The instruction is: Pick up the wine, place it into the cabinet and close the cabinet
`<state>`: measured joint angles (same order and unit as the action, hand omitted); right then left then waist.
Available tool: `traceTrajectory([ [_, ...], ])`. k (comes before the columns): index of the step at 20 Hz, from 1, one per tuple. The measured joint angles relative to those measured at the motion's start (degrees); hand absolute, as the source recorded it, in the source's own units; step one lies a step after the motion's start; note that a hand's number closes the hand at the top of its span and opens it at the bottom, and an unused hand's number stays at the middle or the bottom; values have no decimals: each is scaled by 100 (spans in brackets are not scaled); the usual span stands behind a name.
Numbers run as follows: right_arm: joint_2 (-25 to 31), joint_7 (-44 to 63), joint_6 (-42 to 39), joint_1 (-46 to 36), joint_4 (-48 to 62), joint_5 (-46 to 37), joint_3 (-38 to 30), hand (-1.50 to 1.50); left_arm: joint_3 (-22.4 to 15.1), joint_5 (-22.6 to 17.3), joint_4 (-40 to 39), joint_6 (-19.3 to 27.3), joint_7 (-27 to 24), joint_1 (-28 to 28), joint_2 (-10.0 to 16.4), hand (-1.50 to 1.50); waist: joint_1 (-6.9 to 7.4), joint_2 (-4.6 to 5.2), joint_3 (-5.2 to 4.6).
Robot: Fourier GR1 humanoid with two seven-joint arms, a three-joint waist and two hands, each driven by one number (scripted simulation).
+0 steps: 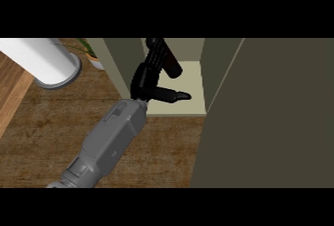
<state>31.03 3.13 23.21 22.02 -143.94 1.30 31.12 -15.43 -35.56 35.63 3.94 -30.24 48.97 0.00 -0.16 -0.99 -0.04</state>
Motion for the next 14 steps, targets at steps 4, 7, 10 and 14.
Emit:
traceTrajectory([
  [4,46,-7,41,74,-13,-5,-10,-150,-377,-46,890,256,170,-715,0,-150,56,-18,1],
  [7,104,-38,28,115,-19,-4,-79,-150,-613,5,1569,384,319,-1301,81,-150,79,-9,3],
  [10,116,-93,54,169,-23,-10,-58,-150,-833,73,2296,523,455,-1879,159,-150,86,-6,3],
  [14,182,-75,44,152,-36,-8,-153,-150,-1004,95,3132,550,526,-2669,369,-150,72,19,2],
])
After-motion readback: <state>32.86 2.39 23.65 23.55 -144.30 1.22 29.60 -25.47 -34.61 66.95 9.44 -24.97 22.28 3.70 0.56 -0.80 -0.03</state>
